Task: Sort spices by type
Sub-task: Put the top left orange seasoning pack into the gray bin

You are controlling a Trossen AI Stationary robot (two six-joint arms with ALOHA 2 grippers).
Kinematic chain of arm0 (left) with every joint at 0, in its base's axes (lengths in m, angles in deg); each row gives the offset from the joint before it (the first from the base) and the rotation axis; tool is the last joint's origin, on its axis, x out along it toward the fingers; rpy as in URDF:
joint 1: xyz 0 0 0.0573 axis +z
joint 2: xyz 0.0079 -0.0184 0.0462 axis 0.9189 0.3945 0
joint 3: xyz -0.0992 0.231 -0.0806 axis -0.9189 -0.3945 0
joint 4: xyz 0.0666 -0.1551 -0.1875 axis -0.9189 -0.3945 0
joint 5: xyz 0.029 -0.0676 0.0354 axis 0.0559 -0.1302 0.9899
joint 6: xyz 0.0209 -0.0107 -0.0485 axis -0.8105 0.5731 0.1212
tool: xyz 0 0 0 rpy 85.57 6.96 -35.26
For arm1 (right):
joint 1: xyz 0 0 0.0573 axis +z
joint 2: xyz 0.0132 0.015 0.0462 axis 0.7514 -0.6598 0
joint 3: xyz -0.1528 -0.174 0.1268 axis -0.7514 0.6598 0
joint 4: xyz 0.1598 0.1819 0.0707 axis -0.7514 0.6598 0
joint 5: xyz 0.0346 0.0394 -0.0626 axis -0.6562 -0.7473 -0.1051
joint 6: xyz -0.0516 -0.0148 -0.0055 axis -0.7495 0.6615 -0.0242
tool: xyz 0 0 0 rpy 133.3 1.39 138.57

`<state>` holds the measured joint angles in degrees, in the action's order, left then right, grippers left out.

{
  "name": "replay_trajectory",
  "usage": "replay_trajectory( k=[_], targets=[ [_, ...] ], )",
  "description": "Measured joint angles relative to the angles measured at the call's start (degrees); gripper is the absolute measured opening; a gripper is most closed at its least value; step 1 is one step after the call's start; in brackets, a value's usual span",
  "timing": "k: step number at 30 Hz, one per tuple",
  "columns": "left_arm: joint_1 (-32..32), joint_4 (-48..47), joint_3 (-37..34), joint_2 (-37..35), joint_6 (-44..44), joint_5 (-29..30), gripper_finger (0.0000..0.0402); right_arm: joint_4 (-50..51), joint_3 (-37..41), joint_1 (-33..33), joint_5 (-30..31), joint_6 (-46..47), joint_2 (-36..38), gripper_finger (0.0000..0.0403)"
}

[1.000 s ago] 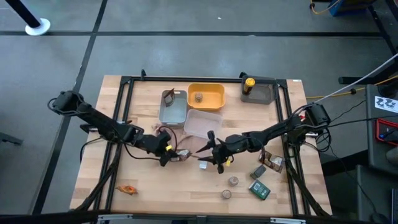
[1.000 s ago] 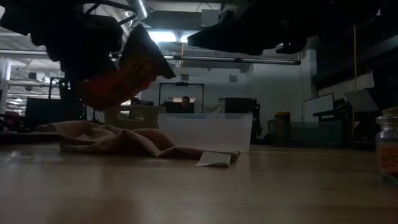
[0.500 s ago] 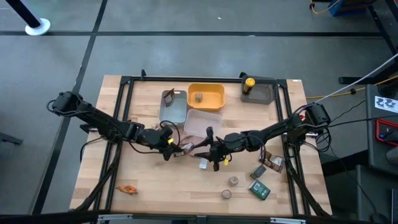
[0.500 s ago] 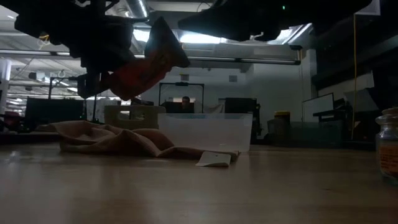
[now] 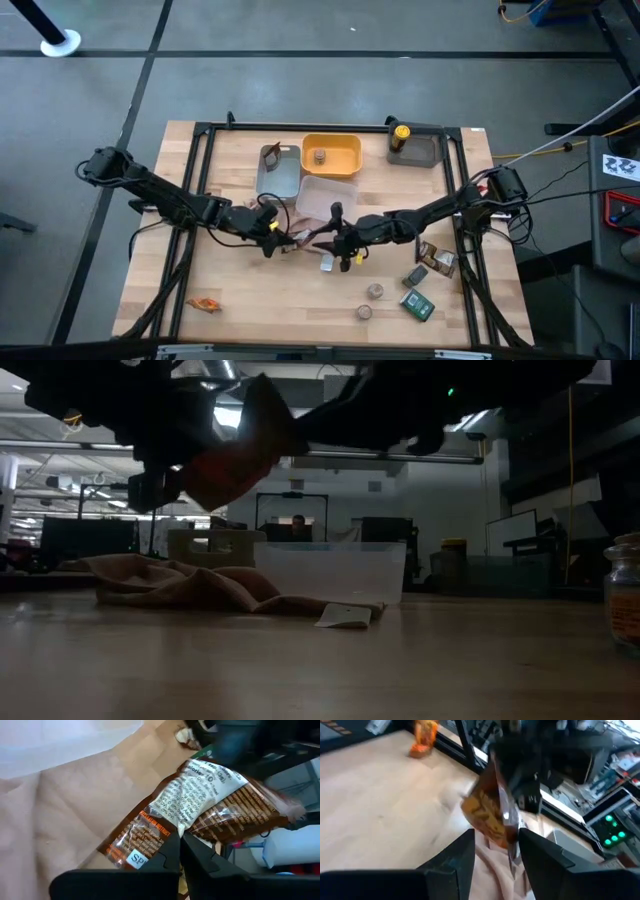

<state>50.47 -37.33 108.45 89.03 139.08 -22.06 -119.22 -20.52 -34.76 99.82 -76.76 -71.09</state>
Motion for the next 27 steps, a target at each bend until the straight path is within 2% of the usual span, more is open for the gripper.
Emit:
replay_trajectory(
  k=[6,14,27],
  targets=[
    [0.00,-0.77,0.02,0.00,-0.46,0.00,0.0000,-1.79,0.02,-1.07,0.17,0.01,-0.65,0.0154],
    [0.00,-0.73,0.02,0.00,-1.33,0.01,0.0000,-3.25,0.02,-1.61,-3.29,0.21,-0.65,0.0150],
    [0.00,-0.71,0.02,0.00,-1.25,-0.02,0.0000,-3.61,0.02,-1.63,-4.80,0.49,-0.91,0.0038]
  ],
)
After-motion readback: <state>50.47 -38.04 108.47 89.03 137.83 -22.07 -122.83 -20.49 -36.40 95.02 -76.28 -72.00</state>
